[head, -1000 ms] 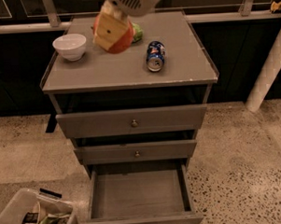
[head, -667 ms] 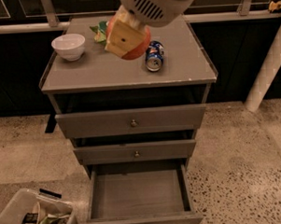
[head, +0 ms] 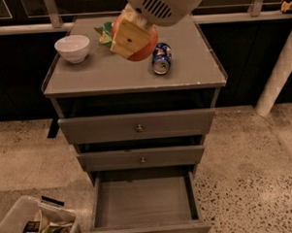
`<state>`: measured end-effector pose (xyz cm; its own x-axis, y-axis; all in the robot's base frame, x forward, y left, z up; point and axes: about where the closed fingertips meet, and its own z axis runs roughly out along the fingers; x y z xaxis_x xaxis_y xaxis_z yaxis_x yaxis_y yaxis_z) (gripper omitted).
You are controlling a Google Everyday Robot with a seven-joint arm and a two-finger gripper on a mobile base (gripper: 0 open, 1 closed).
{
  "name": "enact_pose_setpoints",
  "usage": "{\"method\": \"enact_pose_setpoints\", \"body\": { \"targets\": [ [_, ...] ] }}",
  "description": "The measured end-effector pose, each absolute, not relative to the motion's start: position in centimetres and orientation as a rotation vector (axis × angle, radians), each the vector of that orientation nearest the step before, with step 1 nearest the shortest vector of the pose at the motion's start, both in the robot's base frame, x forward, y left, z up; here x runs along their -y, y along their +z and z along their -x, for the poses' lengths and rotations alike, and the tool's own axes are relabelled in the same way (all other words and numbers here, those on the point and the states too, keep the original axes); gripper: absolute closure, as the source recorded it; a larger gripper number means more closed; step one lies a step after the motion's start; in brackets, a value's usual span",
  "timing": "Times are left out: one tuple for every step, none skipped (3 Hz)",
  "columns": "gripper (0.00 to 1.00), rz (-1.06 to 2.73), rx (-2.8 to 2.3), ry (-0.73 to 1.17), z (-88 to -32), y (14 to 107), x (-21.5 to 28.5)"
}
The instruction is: Place apple into bottom drawer
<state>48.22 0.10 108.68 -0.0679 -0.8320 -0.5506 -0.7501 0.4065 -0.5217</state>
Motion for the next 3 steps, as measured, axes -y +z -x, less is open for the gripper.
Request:
{"method": "enact_pose_setpoints", "body": {
  "targets": [
    [1.0,1.363,-1.832,-0.124,-48.22,108.68,-0.1],
    [1.0,1.363,-1.832,-0.124,-48.22,108.68,-0.1],
    [1.0,1.363,-1.832,-0.124,-48.22,108.68,-0.1]
  ]
}}
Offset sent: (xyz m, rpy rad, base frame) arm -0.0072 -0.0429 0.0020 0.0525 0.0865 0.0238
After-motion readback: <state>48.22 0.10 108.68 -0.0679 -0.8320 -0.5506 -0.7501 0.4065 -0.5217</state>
